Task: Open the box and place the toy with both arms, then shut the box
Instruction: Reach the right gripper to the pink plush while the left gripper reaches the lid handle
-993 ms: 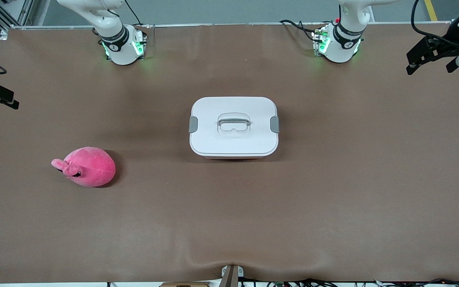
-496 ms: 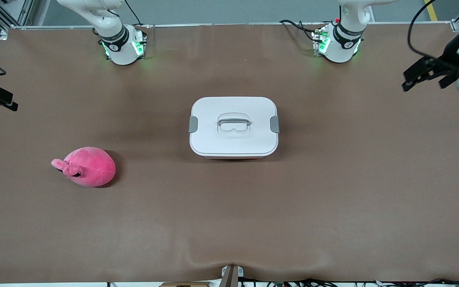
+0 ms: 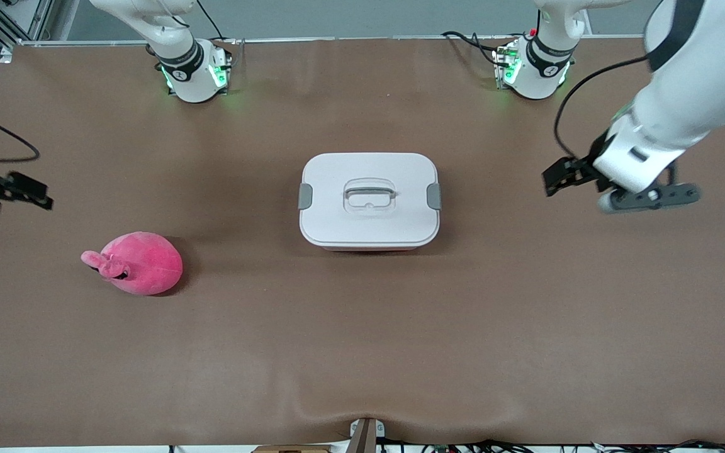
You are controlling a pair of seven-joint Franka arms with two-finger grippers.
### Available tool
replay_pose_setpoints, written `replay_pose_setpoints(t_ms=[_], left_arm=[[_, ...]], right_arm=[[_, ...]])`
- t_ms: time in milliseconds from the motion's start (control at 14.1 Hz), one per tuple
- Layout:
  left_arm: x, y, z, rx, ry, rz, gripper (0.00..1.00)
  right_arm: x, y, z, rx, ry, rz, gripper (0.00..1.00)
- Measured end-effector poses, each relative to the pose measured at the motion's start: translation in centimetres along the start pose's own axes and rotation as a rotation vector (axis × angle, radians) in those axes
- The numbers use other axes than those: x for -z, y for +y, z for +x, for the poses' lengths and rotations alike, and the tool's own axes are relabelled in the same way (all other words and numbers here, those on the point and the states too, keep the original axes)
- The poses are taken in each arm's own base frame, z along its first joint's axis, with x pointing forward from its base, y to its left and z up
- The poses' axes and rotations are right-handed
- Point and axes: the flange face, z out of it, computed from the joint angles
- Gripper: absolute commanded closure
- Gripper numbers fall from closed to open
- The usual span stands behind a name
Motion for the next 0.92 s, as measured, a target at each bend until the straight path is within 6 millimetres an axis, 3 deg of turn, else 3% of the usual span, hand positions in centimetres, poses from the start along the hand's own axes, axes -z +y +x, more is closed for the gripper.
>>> replay_pose_setpoints(t_ms=[284,496,638,780,922], left_arm=[[-6.3,6.4,-1.1,0.124,-0.010,-0.014,0.00],[-9.5,11.1,-2.6,0.224,0.001,0.000,0.00],[-10.0,13.5,-3.6,0.299,0.013,-0.021,0.00],[-9.8,15.4,-4.6,0.355,0.027,-0.043,0.00],[-10.0,16.7,-5.3,0.394,0.029,-0.054,0.00]], right_arm=[[-9.3,-1.5,5.2,0.026,0.032,0.007,0.00],[-15.2,-1.6,6.8,0.017,-0.001,0.025,0.00],[-17.0,-1.3,7.0,0.011,-0.026,0.029,0.00],[-17.3,-1.3,6.8,0.010,-0.049,0.034,0.03],[-17.2,-1.2,6.7,0.008,-0.063,0.038,0.24]])
